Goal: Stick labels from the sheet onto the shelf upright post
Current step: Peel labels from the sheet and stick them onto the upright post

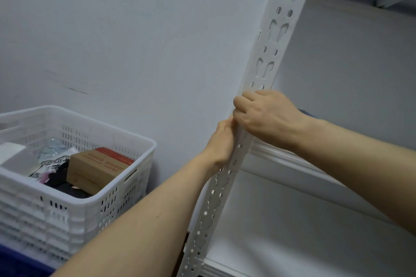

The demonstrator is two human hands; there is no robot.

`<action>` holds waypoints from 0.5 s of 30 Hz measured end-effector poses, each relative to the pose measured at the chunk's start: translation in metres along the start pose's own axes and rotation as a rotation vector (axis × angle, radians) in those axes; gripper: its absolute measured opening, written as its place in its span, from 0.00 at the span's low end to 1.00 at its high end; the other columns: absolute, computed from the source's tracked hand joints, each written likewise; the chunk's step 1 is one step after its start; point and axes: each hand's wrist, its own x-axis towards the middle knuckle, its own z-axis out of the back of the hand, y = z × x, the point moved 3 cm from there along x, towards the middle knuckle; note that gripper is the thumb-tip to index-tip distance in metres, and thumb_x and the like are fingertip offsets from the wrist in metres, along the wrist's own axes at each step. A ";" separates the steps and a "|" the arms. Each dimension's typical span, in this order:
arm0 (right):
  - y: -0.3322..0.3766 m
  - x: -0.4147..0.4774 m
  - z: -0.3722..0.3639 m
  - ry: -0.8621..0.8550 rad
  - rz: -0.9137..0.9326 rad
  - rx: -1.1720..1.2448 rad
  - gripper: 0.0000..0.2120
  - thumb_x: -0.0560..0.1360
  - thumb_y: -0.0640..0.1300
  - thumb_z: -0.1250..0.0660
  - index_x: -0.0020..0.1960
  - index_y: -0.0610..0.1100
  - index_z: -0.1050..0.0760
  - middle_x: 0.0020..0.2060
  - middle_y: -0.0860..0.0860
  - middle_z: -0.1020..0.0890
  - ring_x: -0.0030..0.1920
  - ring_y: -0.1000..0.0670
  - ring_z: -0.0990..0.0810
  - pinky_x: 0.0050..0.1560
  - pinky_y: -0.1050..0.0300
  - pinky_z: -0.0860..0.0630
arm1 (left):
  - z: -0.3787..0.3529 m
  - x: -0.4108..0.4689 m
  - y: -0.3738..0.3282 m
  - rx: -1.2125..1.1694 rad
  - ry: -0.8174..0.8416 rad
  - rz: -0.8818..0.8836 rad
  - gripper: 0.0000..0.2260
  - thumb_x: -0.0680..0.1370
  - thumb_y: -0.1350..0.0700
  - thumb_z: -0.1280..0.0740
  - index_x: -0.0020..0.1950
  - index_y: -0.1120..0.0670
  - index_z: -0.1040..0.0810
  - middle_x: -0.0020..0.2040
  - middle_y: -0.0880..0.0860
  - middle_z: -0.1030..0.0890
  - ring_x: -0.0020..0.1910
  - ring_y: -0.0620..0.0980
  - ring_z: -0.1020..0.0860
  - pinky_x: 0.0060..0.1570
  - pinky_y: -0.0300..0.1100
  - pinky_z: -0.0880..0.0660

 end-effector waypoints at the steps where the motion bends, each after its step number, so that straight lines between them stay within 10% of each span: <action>1: 0.000 -0.003 -0.001 -0.018 0.020 -0.022 0.14 0.64 0.31 0.47 0.27 0.44 0.29 0.26 0.48 0.28 0.26 0.48 0.29 0.25 0.60 0.40 | 0.000 0.001 0.001 0.003 -0.001 0.008 0.20 0.82 0.43 0.54 0.65 0.50 0.30 0.65 0.50 0.29 0.63 0.47 0.29 0.56 0.38 0.34; 9: 0.012 0.002 -0.003 0.102 -0.052 -0.107 0.13 0.61 0.33 0.51 0.28 0.44 0.31 0.25 0.48 0.29 0.25 0.48 0.31 0.27 0.59 0.45 | -0.001 -0.005 -0.003 -0.004 -0.013 0.009 0.13 0.83 0.50 0.54 0.48 0.45 0.31 0.61 0.51 0.28 0.54 0.45 0.29 0.46 0.32 0.33; 15: 0.010 0.001 -0.004 0.147 -0.127 -0.003 0.15 0.60 0.36 0.56 0.28 0.42 0.31 0.24 0.46 0.29 0.23 0.48 0.32 0.25 0.62 0.46 | -0.001 -0.003 -0.001 -0.003 -0.037 0.040 0.17 0.83 0.47 0.55 0.60 0.49 0.30 0.65 0.55 0.28 0.66 0.52 0.30 0.63 0.43 0.34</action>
